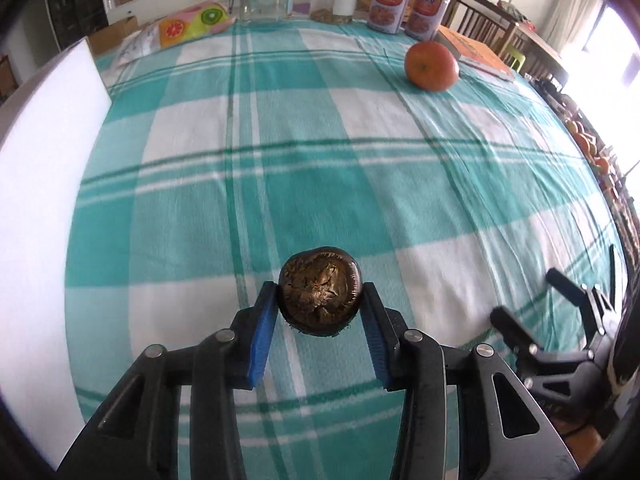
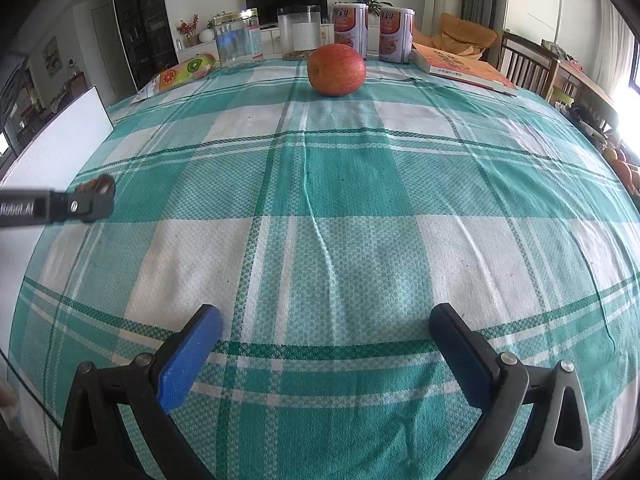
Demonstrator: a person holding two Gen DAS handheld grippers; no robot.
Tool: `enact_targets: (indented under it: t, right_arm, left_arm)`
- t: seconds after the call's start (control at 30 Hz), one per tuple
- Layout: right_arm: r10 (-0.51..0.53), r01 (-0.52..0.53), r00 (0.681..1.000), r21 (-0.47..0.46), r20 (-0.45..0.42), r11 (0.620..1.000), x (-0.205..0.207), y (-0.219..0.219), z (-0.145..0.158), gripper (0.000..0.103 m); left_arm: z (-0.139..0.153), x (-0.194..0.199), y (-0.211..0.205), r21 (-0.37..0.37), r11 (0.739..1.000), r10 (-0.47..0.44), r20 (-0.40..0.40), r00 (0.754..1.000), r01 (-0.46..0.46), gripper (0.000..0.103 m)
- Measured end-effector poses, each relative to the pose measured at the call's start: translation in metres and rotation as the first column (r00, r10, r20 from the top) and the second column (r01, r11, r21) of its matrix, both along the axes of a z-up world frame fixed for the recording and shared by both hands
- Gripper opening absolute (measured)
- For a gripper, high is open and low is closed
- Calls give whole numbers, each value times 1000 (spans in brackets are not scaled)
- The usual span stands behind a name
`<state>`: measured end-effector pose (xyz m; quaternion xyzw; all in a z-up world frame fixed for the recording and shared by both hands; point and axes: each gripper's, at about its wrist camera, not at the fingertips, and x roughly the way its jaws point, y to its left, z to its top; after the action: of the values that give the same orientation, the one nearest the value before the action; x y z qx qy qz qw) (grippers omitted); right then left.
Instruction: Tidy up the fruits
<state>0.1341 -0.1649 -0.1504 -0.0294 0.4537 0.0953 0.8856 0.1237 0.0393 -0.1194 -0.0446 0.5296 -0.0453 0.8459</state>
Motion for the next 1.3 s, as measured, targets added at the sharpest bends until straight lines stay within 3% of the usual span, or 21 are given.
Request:
enact_targets:
  t: [0.1, 0.17, 0.2, 0.23, 0.5, 0.67, 0.77, 0.87, 1.0, 1.1, 1.2, 1.27, 1.3]
  right_arm:
    - [0, 0, 1000, 0, 0, 1000, 0, 0, 0, 103]
    - [0, 0, 1000, 1, 1, 1000, 0, -1, 0, 103]
    - [0, 0, 1000, 2, 1, 1000, 0, -1, 0, 103]
    - [0, 0, 1000, 4, 2, 1000, -1, -1, 0, 103]
    - [-1, 1, 1000, 8, 2, 1000, -1, -2, 0, 103]
    - [43, -43, 998, 4, -35, 999, 7, -3, 2, 103]
    - [26, -23, 998, 42, -53, 999, 44, -15, 17, 103]
    - [19, -19, 1000, 64, -3, 998, 99, -18, 44, 103]
    - [80, -78, 996, -45, 47, 996, 174, 8, 59, 103]
    - [151, -142, 988, -166, 43, 976, 217, 34, 54, 103]
    - [184, -173, 983, -224, 29, 959, 248, 50, 45, 102]
    - [174, -169, 985, -211, 4, 963, 263, 51, 38, 96]
    - [166, -166, 986, -187, -17, 968, 270, 49, 35, 86]
  left_arm:
    - [-6, -18, -8, 43, 999, -2, 102, 995, -2, 45]
    - [-8, -16, -8, 58, 998, 7, 146, 989, -16, 60]
    - [-10, -13, -6, 71, 997, 13, 165, 986, -25, 74]
    - [-11, -11, -5, 81, 996, 25, 174, 985, -39, 78]
    - [-19, -8, -9, 115, 993, 0, 189, 982, -22, 90]
    - [-20, -7, -11, 121, 992, 2, 189, 982, -25, 92]
    - [-21, -7, -12, 124, 992, 5, 189, 982, -28, 94]
    - [-22, -5, -14, 128, 991, 12, 191, 982, -37, 96]
    - [-22, -4, -14, 128, 990, 28, 200, 979, -54, 97]
    - [-22, -4, -14, 125, 991, 29, 200, 979, -55, 98]
    - [-22, -4, -14, 125, 991, 29, 200, 979, -55, 98]
    - [-22, -4, -14, 125, 991, 29, 200, 979, -55, 98]
    - [-22, -4, -13, 125, 991, 29, 200, 979, -55, 98]
